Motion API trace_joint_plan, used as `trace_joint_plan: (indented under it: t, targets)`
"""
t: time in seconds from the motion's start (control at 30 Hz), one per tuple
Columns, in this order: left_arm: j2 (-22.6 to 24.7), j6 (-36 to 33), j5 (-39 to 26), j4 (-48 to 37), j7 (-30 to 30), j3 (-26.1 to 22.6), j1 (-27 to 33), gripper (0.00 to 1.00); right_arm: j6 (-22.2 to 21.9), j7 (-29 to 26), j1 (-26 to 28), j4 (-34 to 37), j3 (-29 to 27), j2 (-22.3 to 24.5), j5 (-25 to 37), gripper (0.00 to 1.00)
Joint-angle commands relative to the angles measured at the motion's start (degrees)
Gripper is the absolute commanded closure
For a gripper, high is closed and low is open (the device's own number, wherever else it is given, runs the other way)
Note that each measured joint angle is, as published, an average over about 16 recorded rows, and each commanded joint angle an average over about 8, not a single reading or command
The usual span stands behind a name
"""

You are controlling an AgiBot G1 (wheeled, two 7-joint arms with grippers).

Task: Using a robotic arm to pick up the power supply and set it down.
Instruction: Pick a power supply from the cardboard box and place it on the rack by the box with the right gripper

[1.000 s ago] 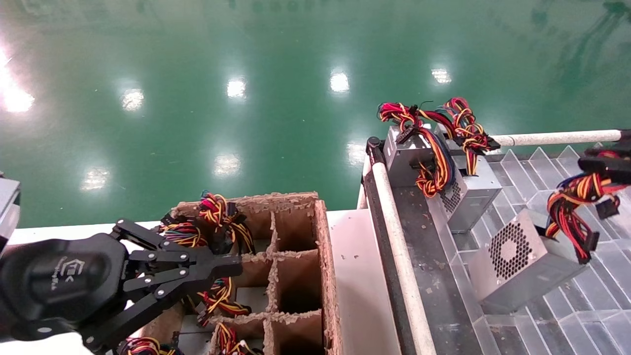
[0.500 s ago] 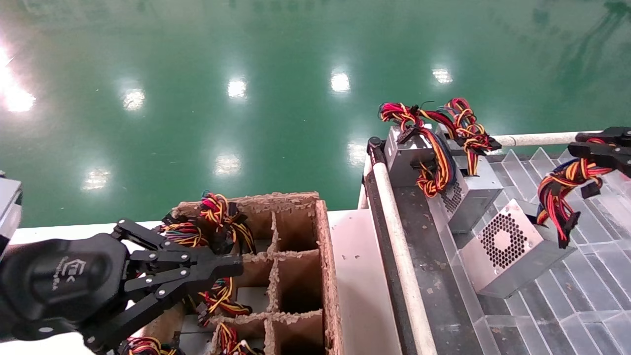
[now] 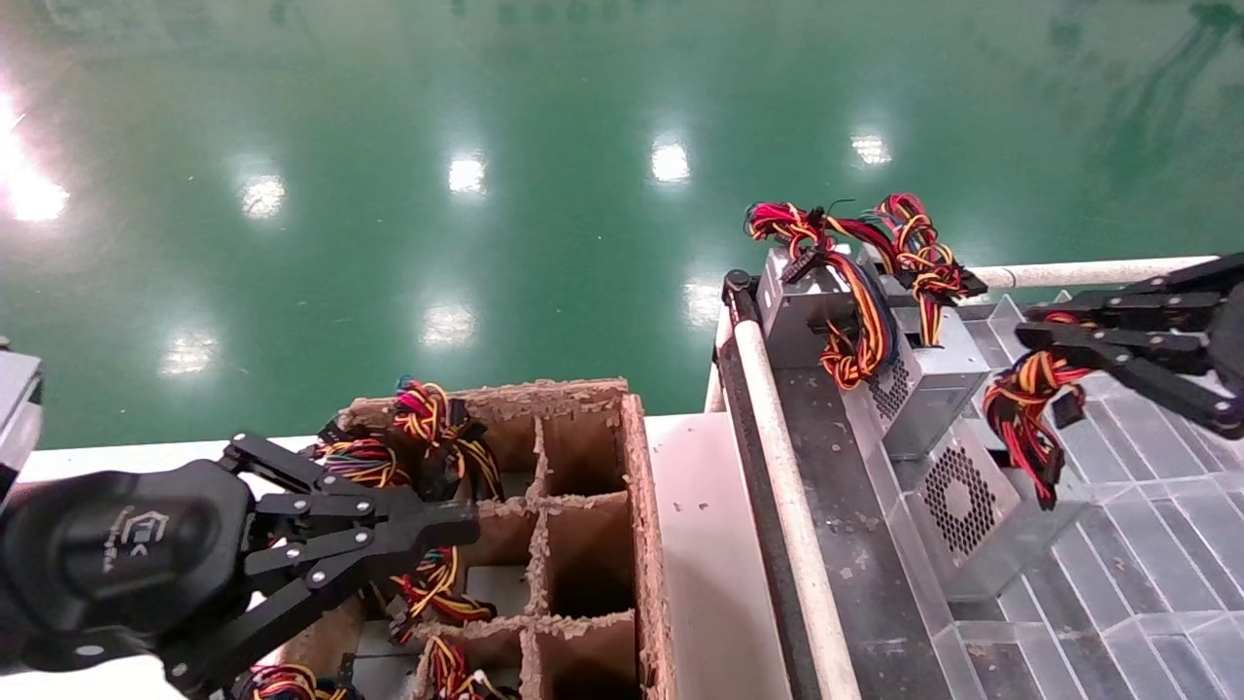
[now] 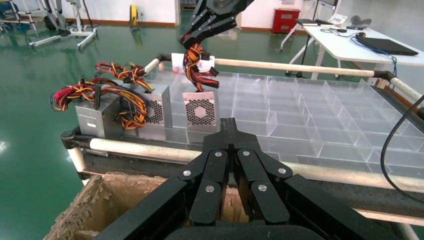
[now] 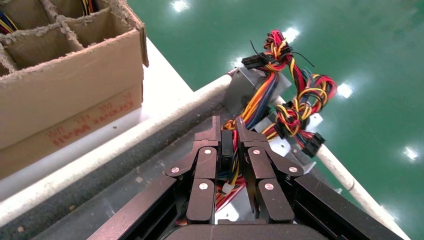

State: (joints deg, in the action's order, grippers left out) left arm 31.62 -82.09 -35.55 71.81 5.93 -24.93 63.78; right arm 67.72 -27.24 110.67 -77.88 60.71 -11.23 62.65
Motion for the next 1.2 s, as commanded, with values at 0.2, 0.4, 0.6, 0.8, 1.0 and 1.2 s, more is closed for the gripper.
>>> trace_joint_plan:
  t: [0.2,0.4,0.6,0.8,1.0,1.2]
  targets:
    - [0.0,0.0,0.0,0.0,0.0,0.0,0.0,1.0,-1.1,-1.4,-1.8,0.1,1.3,-0.4,0.1,1.0]
    - [0.0,0.0,0.0,0.0,0.0,0.0,0.0,1.0,-1.4,-3.3,-2.5,0.0,2.1,-0.2,0.8,1.0]
    - [0.0,0.0,0.0,0.0,0.0,0.0,0.0,1.0,-1.9,-5.4,-2.6,0.0,2.4,-0.1,2.0,0.69]
    - [0.0,0.0,0.0,0.0,0.0,0.0,0.0,1.0,-2.9,-6.5,-2.8,0.0,2.6,-0.2,2.6,0.01]
    - [0.0,0.0,0.0,0.0,0.0,0.0,0.0,1.0,-3.6,-6.6,-2.7,0.0,2.4,-0.4,2.5,0.0]
    - [0.0,0.0,0.0,0.0,0.0,0.0,0.0,1.0,-4.0,-6.5,-2.6,0.0,2.2,-0.2,2.3,0.0]
